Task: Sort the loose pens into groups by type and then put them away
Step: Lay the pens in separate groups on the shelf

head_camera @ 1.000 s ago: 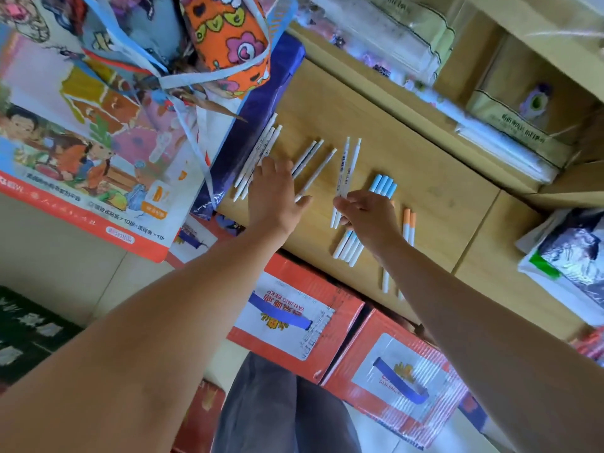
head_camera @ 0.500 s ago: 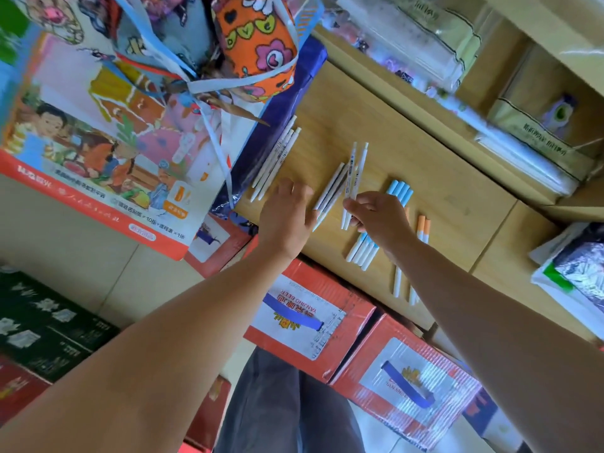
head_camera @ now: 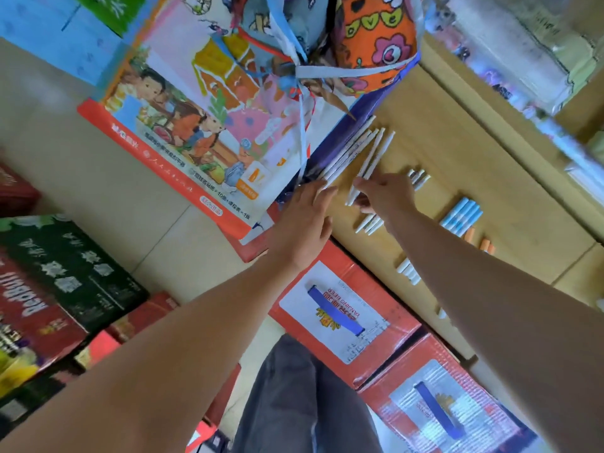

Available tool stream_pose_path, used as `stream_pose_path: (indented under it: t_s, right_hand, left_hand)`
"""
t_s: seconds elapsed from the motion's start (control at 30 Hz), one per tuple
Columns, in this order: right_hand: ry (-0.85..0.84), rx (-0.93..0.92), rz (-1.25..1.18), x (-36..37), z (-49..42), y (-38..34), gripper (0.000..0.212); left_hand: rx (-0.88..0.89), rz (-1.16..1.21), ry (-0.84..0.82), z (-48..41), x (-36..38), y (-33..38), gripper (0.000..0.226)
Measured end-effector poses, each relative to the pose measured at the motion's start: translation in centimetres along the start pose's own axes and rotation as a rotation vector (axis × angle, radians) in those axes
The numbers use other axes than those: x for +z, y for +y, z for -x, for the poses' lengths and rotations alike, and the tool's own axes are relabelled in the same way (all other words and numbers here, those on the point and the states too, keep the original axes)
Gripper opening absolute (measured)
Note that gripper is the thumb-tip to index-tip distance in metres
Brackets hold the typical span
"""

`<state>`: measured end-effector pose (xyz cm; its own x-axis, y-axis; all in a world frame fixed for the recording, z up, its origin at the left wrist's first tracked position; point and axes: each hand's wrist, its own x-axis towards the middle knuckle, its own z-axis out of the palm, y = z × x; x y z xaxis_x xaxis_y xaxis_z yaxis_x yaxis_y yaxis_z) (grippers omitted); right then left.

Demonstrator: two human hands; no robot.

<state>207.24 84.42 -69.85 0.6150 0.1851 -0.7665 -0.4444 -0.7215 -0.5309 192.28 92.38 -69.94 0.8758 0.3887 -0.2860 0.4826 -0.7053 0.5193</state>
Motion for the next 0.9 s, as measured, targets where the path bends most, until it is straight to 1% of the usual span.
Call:
stream_pose_path:
  t_s: [0.07,0.13,0.23,0.27,0.37,0.43,0.5,0.57,0.63,0.7,0.8,0.9]
  right_hand:
    - [-0.007,-0.019,0.071,0.5,-0.2,-0.4,0.020]
    - [-0.021,-0.028,0.159,0.7,-0.3,-0.7,0.029]
    - [-0.003,-0.013,0.212,0.5,-0.7,-1.1,0.039]
    - [0.025,-0.019,0.215,0.2,-0.7,-1.3,0.037]
    - [0.156,-0.100,0.179,-0.3,-1.0,-1.3,0.021]
    - [0.183,-0.133,0.141,-0.3,-1.2,-1.2,0.015]
    - [0.135,-0.157,0.124,0.0,-1.2,-1.0,0.004]
    - [0.068,-0.171,0.123,0.3,-0.9,-0.8,0.012]
    - [0.031,-0.164,0.106,0.1,-0.6,-0.6,0.020]
    - [0.049,-0.174,0.101,-0.5,-0.4,-0.3,0.022]
    - [0.045,-0.220,0.112,-2.0,0.2,0.1,0.019]
    - [0.055,-0.280,0.099,-3.9,1.3,0.8,0.021]
  left_hand:
    - [0.017,-0.008,0.000,0.0,-0.2,-0.1,0.048]
    - [0.032,-0.029,-0.011,0.1,-0.3,-0.2,0.049]
    - [0.045,-0.061,-0.037,-0.2,-0.5,0.0,0.052]
    - [0.056,-0.081,-0.039,-0.2,-0.5,0.1,0.053]
    - [0.100,-0.118,-0.024,-0.7,-0.6,0.2,0.058]
    - [0.107,-0.157,-0.037,-1.0,-0.5,0.3,0.061]
    - [0.125,-0.206,-0.078,-1.2,-0.2,0.3,0.064]
    - [0.135,-0.251,-0.120,-1.2,0.0,0.2,0.063]
    - [0.138,-0.264,-0.108,-1.1,0.1,0.2,0.059]
    - [0.134,-0.273,-0.101,-1.2,0.0,0.2,0.055]
    - [0.116,-0.302,-0.176,-1.3,-0.6,0.4,0.056]
    - [0.096,-0.322,-0.181,-1.5,-1.3,1.0,0.054]
